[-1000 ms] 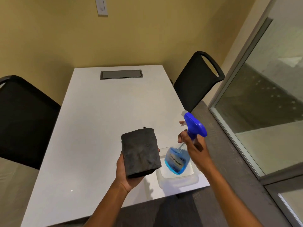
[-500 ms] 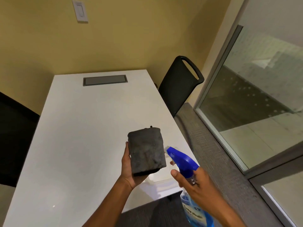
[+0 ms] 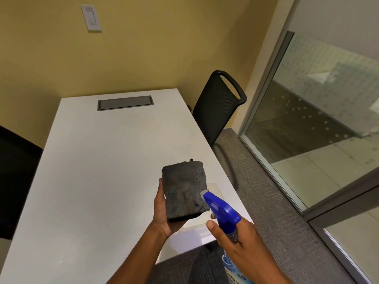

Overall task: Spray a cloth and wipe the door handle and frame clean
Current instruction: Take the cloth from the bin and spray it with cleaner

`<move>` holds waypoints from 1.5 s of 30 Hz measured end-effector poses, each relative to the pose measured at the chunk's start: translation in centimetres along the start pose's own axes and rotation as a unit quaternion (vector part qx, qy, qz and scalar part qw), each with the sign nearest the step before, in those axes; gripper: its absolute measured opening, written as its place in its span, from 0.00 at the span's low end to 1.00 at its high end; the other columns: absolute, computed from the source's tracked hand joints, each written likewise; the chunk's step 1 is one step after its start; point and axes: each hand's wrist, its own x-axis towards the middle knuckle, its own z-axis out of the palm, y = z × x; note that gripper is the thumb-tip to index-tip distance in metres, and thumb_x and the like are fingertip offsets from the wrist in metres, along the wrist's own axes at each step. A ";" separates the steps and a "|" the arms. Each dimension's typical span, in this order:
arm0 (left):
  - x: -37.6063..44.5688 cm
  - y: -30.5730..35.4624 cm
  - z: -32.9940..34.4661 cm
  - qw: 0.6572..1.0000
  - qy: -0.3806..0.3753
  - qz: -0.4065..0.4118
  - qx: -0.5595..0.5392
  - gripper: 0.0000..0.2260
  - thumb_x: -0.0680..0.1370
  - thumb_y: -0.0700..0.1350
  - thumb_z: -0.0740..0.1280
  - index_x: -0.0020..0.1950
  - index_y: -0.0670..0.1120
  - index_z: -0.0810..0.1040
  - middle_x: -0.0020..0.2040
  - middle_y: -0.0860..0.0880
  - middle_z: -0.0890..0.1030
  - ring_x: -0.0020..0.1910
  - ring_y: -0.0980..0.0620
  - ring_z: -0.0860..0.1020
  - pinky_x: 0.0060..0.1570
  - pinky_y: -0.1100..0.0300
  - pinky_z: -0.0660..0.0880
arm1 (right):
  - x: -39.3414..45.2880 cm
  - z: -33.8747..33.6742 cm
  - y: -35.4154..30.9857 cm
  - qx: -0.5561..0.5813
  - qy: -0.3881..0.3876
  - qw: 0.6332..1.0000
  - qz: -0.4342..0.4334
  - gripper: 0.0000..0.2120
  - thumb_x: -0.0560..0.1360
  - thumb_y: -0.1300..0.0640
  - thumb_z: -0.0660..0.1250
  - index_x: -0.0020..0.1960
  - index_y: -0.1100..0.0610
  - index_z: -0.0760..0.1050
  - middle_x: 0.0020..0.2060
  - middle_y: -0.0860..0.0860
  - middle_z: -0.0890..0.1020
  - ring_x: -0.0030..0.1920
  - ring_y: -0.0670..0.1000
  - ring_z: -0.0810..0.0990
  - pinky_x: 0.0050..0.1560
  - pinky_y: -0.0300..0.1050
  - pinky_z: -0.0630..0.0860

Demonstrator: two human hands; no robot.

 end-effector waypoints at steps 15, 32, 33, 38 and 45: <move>0.0 -0.8 1.1 0.996 -0.085 0.006 0.020 0.40 0.69 0.69 0.69 0.72 0.44 0.75 0.73 0.38 0.73 0.71 0.35 0.72 0.71 0.39 0.68 | -0.4 -0.6 0.8 -0.036 -0.037 0.998 0.020 0.24 0.65 0.32 0.63 0.54 0.45 0.72 0.35 0.41 0.77 0.37 0.33 0.78 0.38 0.28 0.74; -1.0 -0.4 1.1 0.999 -0.041 0.014 0.021 0.40 0.73 0.72 0.63 0.74 0.44 0.73 0.76 0.37 0.69 0.77 0.36 0.64 0.78 0.38 0.56 | 2.1 -3.8 0.9 0.041 0.034 0.996 -0.067 0.18 0.66 0.26 0.65 0.49 0.35 0.76 0.39 0.55 0.80 0.40 0.53 0.80 0.40 0.35 0.78; -1.2 -0.3 1.0 0.999 -0.038 0.018 0.019 0.40 0.73 0.73 0.63 0.74 0.45 0.72 0.76 0.37 0.69 0.77 0.36 0.64 0.77 0.38 0.57 | 2.9 -3.9 0.9 0.052 0.039 0.995 -0.079 0.14 0.68 0.29 0.66 0.51 0.33 0.76 0.38 0.54 0.80 0.39 0.51 0.80 0.41 0.32 0.77; -2.1 0.5 0.9 0.999 -0.034 0.041 0.006 0.38 0.74 0.72 0.62 0.73 0.46 0.74 0.74 0.40 0.72 0.76 0.37 0.65 0.74 0.39 0.64 | 6.9 -3.2 0.7 0.093 0.046 0.986 -0.129 0.26 0.65 0.30 0.68 0.60 0.38 0.74 0.43 0.48 0.82 0.46 0.46 0.83 0.47 0.26 0.75; -3.4 1.3 0.4 0.997 -0.011 0.076 -0.012 0.36 0.75 0.71 0.60 0.71 0.46 0.76 0.75 0.41 0.72 0.76 0.36 0.65 0.76 0.39 0.59 | 11.8 -0.8 2.2 0.143 0.061 0.983 -0.101 0.24 0.70 0.34 0.69 0.61 0.44 0.72 0.52 0.49 0.81 0.51 0.46 0.83 0.53 0.38 0.79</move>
